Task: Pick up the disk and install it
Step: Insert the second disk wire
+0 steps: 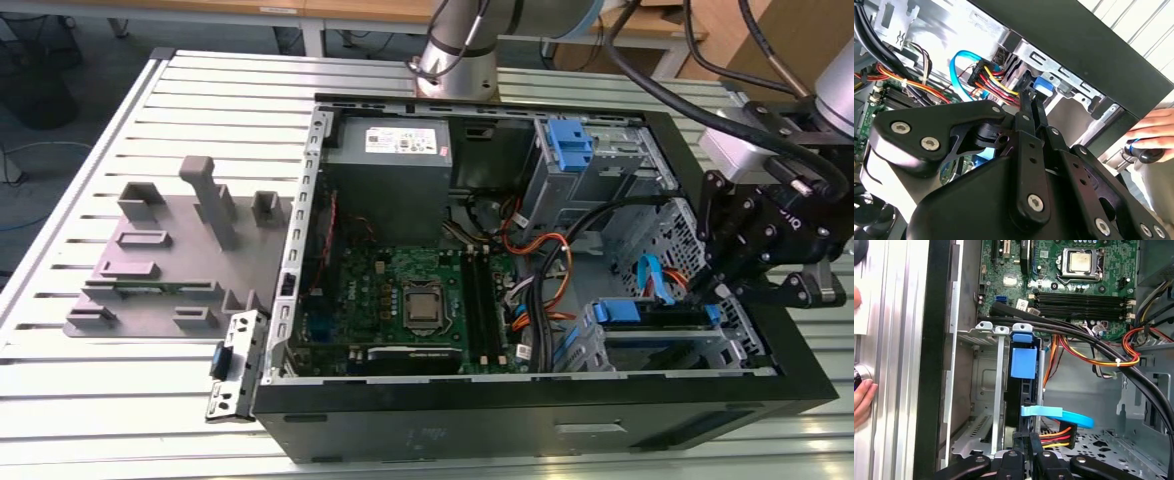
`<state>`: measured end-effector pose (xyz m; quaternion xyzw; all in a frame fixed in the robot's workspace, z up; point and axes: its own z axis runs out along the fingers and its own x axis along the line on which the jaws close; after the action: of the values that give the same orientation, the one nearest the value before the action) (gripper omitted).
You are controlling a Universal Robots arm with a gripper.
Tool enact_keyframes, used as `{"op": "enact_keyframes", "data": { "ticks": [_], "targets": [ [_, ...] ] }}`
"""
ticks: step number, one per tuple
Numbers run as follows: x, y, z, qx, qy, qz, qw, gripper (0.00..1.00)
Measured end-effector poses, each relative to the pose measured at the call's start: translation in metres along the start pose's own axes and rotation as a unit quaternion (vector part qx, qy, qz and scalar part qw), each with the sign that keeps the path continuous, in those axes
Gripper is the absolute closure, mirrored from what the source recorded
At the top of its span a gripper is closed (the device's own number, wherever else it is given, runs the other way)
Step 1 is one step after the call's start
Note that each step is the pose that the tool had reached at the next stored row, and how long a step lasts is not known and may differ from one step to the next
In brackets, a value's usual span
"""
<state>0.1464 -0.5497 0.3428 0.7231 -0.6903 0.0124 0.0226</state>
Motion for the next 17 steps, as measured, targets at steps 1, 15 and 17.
{"op": "enact_keyframes", "data": {
  "ticks": [1, 15, 17],
  "targets": [
    [0.0, 0.0, 0.0, 0.0, 0.0, 0.0, 1.0, 0.84],
    [0.001, 0.0, 0.0001, -0.0001, 0.0028, 0.0, 1.0, 0.84],
    [0.001, 0.0, 0.0, -0.0002, 0.0029, 0.0, 1.0, 0.84]
  ]
}}
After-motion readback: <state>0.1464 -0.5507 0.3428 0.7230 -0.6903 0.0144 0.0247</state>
